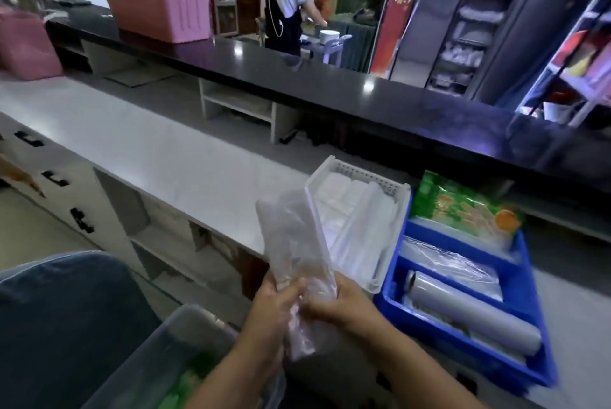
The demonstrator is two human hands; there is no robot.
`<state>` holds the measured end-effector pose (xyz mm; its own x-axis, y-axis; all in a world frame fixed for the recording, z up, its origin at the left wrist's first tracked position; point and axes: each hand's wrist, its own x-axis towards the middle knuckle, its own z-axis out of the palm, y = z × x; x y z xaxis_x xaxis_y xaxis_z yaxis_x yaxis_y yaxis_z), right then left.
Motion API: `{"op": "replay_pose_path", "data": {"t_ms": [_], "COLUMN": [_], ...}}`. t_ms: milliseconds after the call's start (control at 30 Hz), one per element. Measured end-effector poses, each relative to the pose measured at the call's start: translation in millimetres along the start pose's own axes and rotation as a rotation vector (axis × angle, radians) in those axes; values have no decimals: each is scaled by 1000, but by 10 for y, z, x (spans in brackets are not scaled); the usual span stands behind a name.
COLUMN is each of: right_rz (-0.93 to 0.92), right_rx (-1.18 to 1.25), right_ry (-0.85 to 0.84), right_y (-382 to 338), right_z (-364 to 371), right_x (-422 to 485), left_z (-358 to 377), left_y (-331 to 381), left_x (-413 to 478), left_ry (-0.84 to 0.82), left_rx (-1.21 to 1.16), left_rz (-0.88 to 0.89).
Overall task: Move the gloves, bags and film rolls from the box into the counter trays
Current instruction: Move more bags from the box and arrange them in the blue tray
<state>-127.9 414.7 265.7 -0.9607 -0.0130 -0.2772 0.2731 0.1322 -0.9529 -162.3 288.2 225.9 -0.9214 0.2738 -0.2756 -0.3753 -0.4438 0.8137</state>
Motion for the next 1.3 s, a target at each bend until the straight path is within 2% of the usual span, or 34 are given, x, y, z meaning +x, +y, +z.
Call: {"op": "replay_pose_path", "data": {"t_ms": [133,300,533,633,700,800,867,1033,1133,1300], "right_rz": [-8,-29,-2,82,139,188,207,234,250,266], "right_rx": [-130,-334,-647,-790,-823,-787,-778,-755,-759,-762], "right_ry": [33,90,263,361,428,489,525,577,624,684], "right_y": [57,69,77,186,276,408,469,558,567,514], "right_z": [-821,-1853,-3063,-3488,-3714,-3933,-4004,-4045,-4047,-4025], "right_x": [-89,-206,-403,-552,-658,-780,-841,-937,-953,-862], "left_z": [645,1527,2426,2589,2659,2743,2813,2913,2901,2884], "left_y": [45,-52,-551,-824,-1034,-1335,-1447,-1614,-1684,-1675], "left_x": [316,766,1167,1340,1465,1656,1748,1905,1906,1915], "left_ry": [-106,-101,-180,-168,-215,-447,-542,-773,-793,-826], "left_rx": [-40,-35,2,295,712,1428,1698,2004,2086,2138], "left_rz": [46,133,65,91,150,230,269,339,335,465]}}
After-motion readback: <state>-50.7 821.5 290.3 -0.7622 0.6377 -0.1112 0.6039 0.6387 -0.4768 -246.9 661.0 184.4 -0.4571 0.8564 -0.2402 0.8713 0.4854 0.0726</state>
